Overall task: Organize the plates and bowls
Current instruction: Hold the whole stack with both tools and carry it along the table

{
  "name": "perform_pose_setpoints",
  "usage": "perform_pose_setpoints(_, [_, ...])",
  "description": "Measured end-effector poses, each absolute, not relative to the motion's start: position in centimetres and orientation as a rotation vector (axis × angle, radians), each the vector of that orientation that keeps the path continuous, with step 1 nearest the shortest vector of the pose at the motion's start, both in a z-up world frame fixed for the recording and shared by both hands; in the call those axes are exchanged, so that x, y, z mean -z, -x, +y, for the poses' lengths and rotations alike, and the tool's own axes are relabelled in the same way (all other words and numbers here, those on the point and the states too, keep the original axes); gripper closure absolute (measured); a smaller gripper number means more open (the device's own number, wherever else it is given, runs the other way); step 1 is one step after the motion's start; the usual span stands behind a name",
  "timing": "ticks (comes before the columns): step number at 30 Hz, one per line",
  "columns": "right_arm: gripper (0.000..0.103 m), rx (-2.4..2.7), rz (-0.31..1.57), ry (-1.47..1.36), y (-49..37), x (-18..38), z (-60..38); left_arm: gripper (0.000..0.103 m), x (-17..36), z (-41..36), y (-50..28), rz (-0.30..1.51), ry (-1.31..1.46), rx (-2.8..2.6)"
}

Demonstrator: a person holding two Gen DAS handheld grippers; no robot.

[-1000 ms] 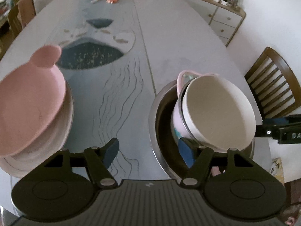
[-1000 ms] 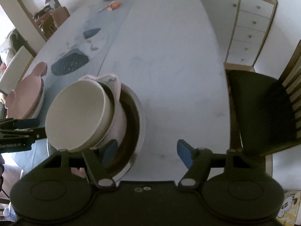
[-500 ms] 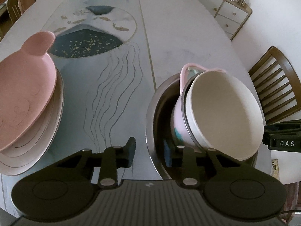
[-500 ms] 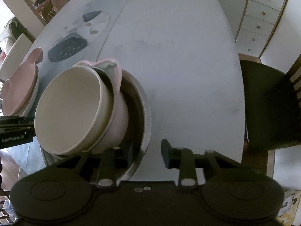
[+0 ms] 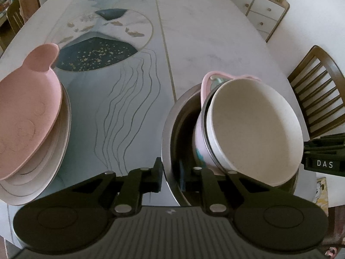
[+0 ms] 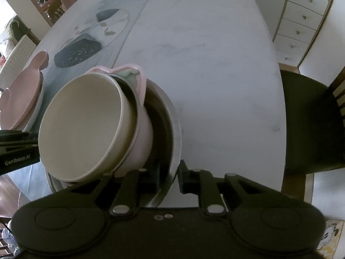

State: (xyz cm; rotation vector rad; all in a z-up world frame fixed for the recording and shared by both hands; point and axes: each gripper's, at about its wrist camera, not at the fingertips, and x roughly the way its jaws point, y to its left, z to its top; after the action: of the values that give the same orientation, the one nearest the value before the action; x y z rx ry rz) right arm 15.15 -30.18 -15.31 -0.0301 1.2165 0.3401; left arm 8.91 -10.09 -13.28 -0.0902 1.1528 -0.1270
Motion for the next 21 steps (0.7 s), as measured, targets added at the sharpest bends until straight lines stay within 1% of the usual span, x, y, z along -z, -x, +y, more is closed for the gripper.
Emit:
perform_pose_setpoints(10, [0.088, -0.326, 1.208, 0.015, -15.1, 14.5, -30.2, 0.089, 12.4, -9.8, -9.0, 1.144, 0.088, 0.127])
perform_pose_setpoints(21, [0.089, -0.341, 1.144, 0.040, -14.8, 11.5, -28.7, 0.089, 9.5, -7.8, -9.1, 1.097, 0.114, 0.124])
